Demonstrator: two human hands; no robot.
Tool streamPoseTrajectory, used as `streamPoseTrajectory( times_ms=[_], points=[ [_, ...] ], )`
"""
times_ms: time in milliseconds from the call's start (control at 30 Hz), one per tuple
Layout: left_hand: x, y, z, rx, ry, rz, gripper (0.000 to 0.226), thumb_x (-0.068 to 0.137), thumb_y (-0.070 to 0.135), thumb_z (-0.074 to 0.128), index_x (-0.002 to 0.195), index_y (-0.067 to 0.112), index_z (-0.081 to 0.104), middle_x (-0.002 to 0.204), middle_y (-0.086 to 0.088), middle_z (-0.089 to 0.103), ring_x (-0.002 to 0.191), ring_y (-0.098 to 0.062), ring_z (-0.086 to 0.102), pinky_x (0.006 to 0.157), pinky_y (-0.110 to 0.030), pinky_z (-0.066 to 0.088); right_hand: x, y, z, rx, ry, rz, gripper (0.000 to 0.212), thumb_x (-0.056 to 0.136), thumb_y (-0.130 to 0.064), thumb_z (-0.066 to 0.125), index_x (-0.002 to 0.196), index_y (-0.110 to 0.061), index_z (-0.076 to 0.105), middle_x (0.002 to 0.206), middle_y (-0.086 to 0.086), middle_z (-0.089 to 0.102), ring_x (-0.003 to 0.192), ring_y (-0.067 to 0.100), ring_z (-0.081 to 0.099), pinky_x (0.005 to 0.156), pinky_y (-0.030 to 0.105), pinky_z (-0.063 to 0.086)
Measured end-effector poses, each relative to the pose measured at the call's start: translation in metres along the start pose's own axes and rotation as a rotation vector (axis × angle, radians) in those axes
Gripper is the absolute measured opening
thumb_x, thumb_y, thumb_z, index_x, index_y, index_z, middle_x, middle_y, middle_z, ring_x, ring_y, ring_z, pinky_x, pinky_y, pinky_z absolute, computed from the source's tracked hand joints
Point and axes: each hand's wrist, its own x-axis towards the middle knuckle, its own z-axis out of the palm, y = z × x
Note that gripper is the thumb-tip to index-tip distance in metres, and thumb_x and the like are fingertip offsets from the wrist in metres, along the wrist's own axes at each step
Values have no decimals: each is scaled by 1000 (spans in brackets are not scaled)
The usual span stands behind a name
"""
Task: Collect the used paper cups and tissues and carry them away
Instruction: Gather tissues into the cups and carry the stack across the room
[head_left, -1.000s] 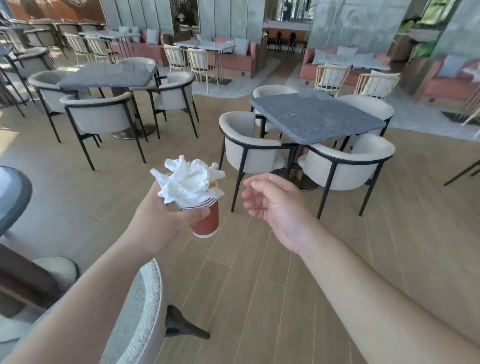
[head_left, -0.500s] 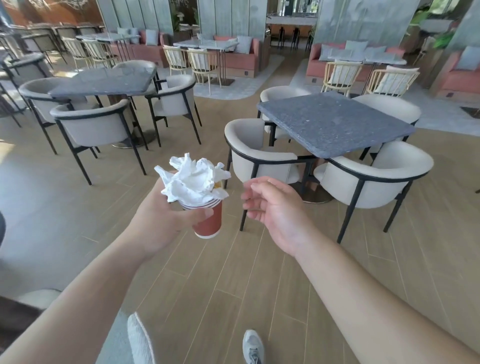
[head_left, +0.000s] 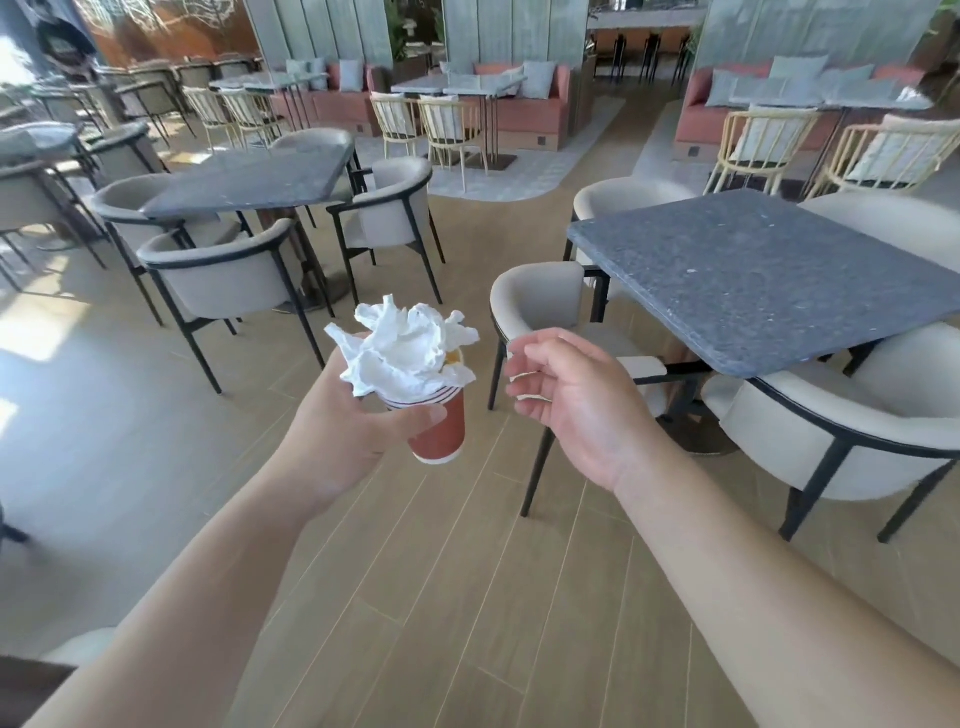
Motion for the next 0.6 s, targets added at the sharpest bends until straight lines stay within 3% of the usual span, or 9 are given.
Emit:
streamPoseTrajectory(
  times_ms=[300,400,533,600],
  points=[
    [139,-60,-64,-44,42,3,69,61,38,90,121,50,60,120,18,73,110,0,68,91,-35,52,151,29,35,-25,4,29,20,92,-9,49,89,-13,68,76,2,68,68,15,61,64,28,48],
    [197,-79,-91,-15,-14,55,63,73,25,87,127,40,61,121,14,73,113,-4,68,89,-28,52,208,34,57,-32,30,17,20,93,-8,49,87,-14,68,74,1,67,66,13,61,62,25,48],
    [292,-99,-146,-20,-30,70,71,73,26,88,136,33,57,125,12,72,115,-7,68,96,-39,54,302,32,102,-25,65,7,22,93,-9,48,86,-14,68,73,1,67,65,14,60,62,26,47],
    [335,-103,-171,-14,-51,89,69,72,28,88,134,34,58,123,12,73,112,-5,69,91,-34,54,347,28,125,-37,67,-10,20,92,-11,50,86,-15,68,74,2,67,66,15,61,63,26,48]
  ],
)
